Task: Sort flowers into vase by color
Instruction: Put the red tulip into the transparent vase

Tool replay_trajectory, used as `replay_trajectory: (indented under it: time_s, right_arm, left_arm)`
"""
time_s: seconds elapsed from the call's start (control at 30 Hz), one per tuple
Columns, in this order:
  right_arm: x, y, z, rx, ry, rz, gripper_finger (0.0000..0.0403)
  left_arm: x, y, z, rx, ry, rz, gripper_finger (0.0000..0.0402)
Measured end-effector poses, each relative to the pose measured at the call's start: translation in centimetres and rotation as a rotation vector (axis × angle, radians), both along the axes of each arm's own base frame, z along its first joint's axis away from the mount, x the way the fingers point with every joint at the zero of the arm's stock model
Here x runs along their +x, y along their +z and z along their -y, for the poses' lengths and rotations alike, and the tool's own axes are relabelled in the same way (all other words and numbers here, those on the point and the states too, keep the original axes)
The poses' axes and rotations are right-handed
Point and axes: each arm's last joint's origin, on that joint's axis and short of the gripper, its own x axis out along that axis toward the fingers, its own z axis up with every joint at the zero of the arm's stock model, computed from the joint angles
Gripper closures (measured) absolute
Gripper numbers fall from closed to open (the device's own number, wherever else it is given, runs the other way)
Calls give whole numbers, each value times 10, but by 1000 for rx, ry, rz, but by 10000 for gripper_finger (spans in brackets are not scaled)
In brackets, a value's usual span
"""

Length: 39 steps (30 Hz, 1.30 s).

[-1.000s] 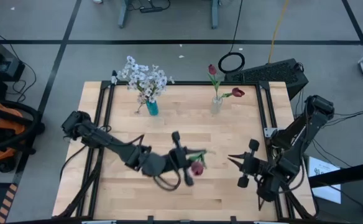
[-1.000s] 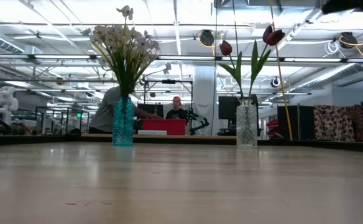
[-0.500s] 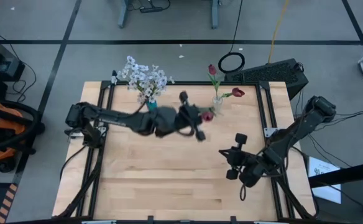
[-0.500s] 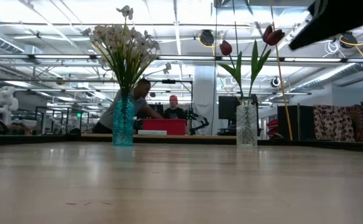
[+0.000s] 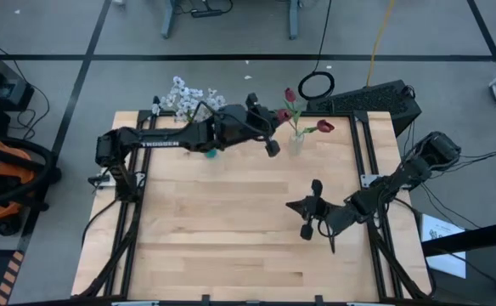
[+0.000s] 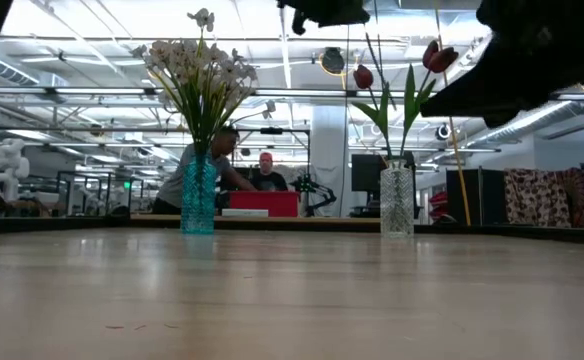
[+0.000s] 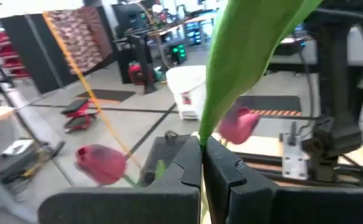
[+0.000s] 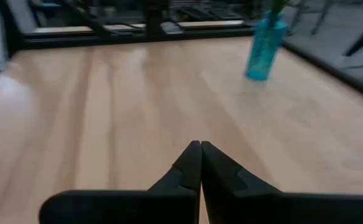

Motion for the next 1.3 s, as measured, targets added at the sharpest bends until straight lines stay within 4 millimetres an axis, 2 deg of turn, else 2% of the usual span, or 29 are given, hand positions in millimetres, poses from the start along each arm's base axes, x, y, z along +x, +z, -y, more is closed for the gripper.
replay_trajectory:
  time_s: [0.37,0.77,1.13,1.3]
  right_arm:
    - [-8,-15,8,60,26,9,403]
    - [-8,-15,9,57,15,15,403]
    - [-8,-15,9,41,4,15,403]
    - [-8,-15,9,40,5,15,403]
  left_arm:
    - [13,-25,-22,48,-45,-62,399]
    - [23,-44,-38,42,-25,-76,399]
    - [23,-45,-39,37,-40,-75,395]
    - [28,-55,-41,10,-36,-81,393]
